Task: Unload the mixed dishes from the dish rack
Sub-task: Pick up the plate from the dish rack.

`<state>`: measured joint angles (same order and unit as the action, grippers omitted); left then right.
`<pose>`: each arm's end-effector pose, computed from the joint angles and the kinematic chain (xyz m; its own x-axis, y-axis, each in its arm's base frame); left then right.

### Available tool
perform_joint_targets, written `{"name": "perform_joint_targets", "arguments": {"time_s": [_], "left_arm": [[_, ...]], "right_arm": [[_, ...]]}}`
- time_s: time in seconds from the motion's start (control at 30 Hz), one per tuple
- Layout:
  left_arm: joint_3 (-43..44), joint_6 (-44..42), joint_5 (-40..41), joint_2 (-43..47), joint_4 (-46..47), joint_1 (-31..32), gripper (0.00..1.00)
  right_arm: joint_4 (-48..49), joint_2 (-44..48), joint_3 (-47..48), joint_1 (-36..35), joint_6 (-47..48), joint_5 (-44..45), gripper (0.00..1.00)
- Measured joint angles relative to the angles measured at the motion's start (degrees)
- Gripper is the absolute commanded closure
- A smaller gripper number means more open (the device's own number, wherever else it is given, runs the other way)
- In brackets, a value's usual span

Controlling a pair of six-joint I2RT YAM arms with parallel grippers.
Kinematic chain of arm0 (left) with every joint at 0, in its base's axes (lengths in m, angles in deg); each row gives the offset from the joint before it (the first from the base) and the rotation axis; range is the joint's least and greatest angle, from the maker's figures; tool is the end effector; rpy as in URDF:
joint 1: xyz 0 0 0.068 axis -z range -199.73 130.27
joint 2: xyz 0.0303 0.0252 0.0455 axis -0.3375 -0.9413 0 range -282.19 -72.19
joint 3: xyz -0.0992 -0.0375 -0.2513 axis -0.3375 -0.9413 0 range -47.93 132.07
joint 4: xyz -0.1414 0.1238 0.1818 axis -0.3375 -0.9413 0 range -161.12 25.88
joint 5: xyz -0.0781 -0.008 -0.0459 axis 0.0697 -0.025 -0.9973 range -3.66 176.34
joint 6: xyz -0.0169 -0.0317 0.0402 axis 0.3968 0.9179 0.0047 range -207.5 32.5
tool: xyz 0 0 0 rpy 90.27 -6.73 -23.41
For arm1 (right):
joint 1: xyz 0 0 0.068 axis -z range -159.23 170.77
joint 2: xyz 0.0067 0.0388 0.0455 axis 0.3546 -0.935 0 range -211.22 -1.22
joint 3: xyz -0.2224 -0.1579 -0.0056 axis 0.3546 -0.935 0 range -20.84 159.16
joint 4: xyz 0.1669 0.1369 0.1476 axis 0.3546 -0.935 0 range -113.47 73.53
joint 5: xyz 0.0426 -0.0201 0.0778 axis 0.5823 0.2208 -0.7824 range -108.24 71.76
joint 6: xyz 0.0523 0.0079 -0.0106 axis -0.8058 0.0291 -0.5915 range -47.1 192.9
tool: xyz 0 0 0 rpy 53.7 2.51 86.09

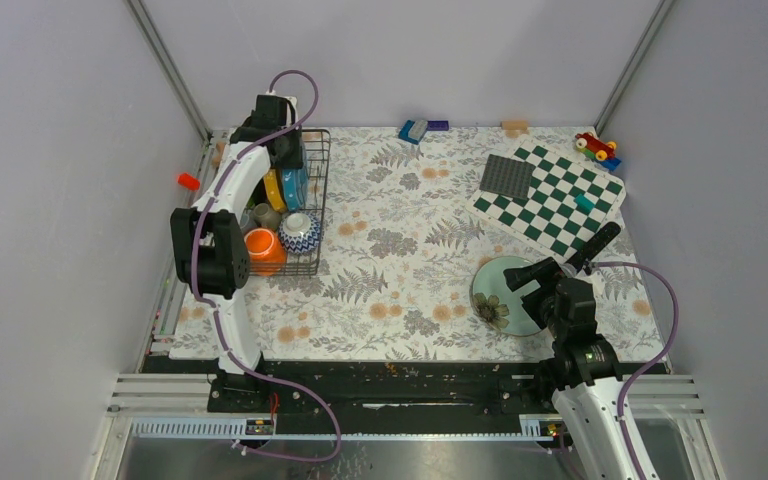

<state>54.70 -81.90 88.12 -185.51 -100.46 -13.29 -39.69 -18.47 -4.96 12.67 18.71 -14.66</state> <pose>0.4484 -0.0494 0.2893 -0.7324 -0.0157 -0.6806 0.0195 0.9988 -0.0439 0.1132 0.0139 0.2003 -0.3097 0.7735 -0.5530 0.2849 0.6304 0.7221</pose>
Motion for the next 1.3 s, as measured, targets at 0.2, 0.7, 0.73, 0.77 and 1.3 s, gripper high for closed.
{"name": "perform_joint_targets", "arguments": {"time_s": [0.2, 0.7, 0.73, 0.77, 1.3], "left_arm": [[0.00, 0.00, -0.09, 0.72, -0.72, 0.00, 1.00], [1.77, -1.60, -1.05, 7.65, -0.52, 0.39, 1.00], [1.90, -1.75, -1.27, 8.17, -0.46, 0.42, 1.00], [2.05, -2.05, -1.46, 8.63, -0.37, 0.44, 1.00], [2.40, -0.50, -10.34, 13.99, -1.44, 0.42, 1.00]], "right_arm": [[0.02, 0.00, 0.02, 0.00, 0.00, -0.02, 0.00], [0.02, -0.02, 0.02, 0.00, 0.04, 0.00, 0.00], [0.07, -0.13, 0.02, 0.00, 0.04, -0.02, 0.00], [0.09, -0.28, 0.02, 0.00, 0.04, -0.02, 0.00], [0.46, -1.07, 0.02, 0.00, 0.24, -0.04, 0.00]]}}
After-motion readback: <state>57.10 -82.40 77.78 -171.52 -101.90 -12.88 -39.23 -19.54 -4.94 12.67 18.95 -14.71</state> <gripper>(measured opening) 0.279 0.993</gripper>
